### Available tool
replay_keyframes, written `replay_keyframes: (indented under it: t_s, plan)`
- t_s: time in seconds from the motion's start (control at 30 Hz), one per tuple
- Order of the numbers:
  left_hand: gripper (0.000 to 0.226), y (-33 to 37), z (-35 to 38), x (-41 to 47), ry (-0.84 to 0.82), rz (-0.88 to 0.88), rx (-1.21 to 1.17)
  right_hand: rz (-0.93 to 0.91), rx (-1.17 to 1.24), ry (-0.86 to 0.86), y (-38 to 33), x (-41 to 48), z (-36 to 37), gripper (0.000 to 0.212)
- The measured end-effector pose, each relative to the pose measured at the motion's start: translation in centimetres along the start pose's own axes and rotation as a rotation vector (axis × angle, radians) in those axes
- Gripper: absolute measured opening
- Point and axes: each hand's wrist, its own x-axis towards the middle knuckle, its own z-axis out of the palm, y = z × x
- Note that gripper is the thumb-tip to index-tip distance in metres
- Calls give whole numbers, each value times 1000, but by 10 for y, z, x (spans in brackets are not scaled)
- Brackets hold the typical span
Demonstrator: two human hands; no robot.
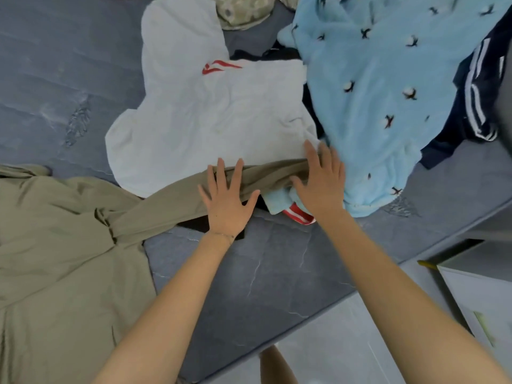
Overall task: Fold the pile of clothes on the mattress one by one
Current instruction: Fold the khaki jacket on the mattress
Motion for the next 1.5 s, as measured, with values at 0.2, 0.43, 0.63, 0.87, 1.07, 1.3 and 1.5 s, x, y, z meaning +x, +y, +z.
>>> replay_keyframes:
  t_s: [0.2,0.43,0.63,0.87,1.07,1.3,1.5]
  plan:
    - [62,9,6,-2,130,26,-43,-14,-91,50,11,15,-5,20]
    - [34,22,-26,-28,24,107,-690,85,467,-266,-44,-7,-17,48]
    - [25,-7,-60,-53,-75,-95,-920,81,660,-528,-116,-37,-21,39]
    - [11,-126,-126,-82,153,-227,-899,-305,448,-310,-216,-87,21,25]
    - [23,-281,-203,-136,259,-195,-831,-506,248,-464,-338,-136,84,31]
    - [42,-438,-255,-177,398,-342,-823,-480,189,-656,-450,-180,171,24]
    - [36,-513,-240,-173,414,-545,-918,-434,85,-587,-468,-192,228,30]
